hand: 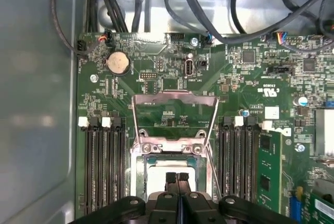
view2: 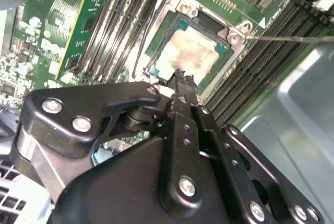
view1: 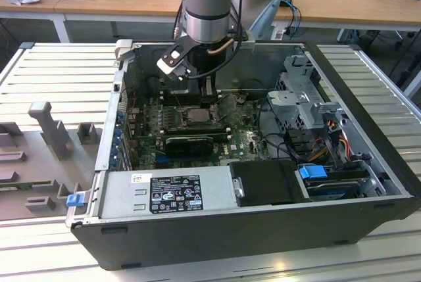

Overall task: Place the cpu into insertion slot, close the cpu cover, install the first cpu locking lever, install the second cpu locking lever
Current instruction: 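Close the cpu cover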

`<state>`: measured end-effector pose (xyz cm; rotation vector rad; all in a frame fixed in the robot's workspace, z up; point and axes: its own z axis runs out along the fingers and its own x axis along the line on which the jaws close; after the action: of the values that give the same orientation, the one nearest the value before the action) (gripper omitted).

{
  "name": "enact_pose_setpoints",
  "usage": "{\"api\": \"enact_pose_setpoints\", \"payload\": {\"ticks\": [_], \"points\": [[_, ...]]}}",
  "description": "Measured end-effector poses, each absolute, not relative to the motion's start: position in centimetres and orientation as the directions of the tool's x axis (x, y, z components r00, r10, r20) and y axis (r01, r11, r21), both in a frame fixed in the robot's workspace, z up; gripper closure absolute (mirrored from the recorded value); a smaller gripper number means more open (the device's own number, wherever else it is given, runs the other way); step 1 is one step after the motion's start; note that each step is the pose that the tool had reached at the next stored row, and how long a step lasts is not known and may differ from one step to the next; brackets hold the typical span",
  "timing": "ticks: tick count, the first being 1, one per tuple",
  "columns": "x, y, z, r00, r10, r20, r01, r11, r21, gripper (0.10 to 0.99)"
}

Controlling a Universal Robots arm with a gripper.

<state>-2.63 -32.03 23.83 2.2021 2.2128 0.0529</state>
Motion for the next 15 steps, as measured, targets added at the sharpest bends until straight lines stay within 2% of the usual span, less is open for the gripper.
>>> {"api": "enact_pose_setpoints", "payload": {"ticks": [6, 15], "points": [[-2.6, -32.0, 26.6, -0.005, 1.0, 0.01, 0.999, 0.005, 0.038, 0.98], [0.1, -32.0, 27.2, -0.005, 1.0, 0.01, 1.0, 0.005, 0.026, 0.98]]}}
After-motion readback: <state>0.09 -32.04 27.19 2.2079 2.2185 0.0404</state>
